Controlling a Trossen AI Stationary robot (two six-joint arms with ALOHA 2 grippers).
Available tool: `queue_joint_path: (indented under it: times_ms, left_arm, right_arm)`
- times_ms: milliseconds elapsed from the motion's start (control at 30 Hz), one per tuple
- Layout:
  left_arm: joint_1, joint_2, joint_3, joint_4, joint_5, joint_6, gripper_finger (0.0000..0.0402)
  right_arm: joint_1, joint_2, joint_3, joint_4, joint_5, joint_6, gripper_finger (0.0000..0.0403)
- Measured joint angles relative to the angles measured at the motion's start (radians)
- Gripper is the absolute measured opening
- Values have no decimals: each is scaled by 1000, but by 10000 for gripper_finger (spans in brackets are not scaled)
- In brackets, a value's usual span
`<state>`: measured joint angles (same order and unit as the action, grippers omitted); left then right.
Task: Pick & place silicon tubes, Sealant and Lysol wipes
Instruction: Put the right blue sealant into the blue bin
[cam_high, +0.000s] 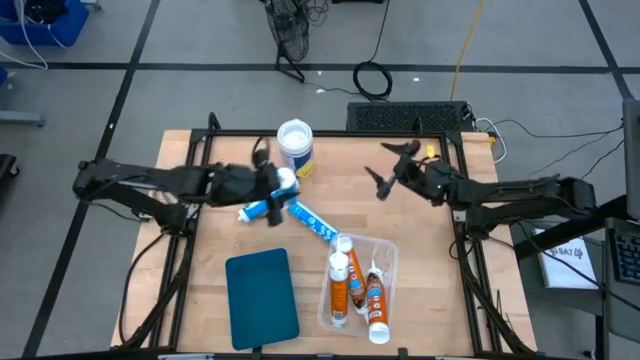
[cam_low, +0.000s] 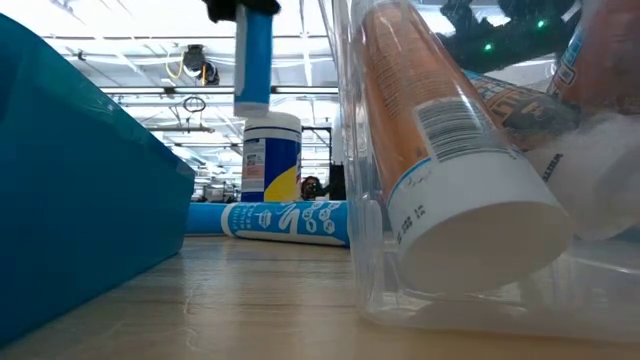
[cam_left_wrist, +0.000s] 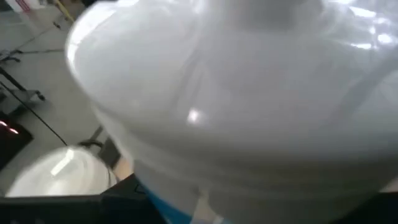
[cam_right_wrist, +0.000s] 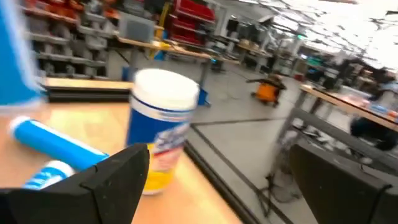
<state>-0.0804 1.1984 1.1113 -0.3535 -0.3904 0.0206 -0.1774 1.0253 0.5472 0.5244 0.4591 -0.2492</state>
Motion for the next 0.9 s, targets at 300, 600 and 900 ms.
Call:
queue_joint_path:
  times_ms: [300,600,900]
  left_arm:
    - [-173,-223,-250,90,-184,-79,210]
    - [-196,-356,-402,160,-134,-443,210]
    - [-342,-261,-403,133,42,-813,210]
  right_arm:
    - [-1,-186,-37,-251,7,57,363]
    - [2,-289,-156,-206,-123,134,363]
    - [2,-300,-294,11,-121,157,363]
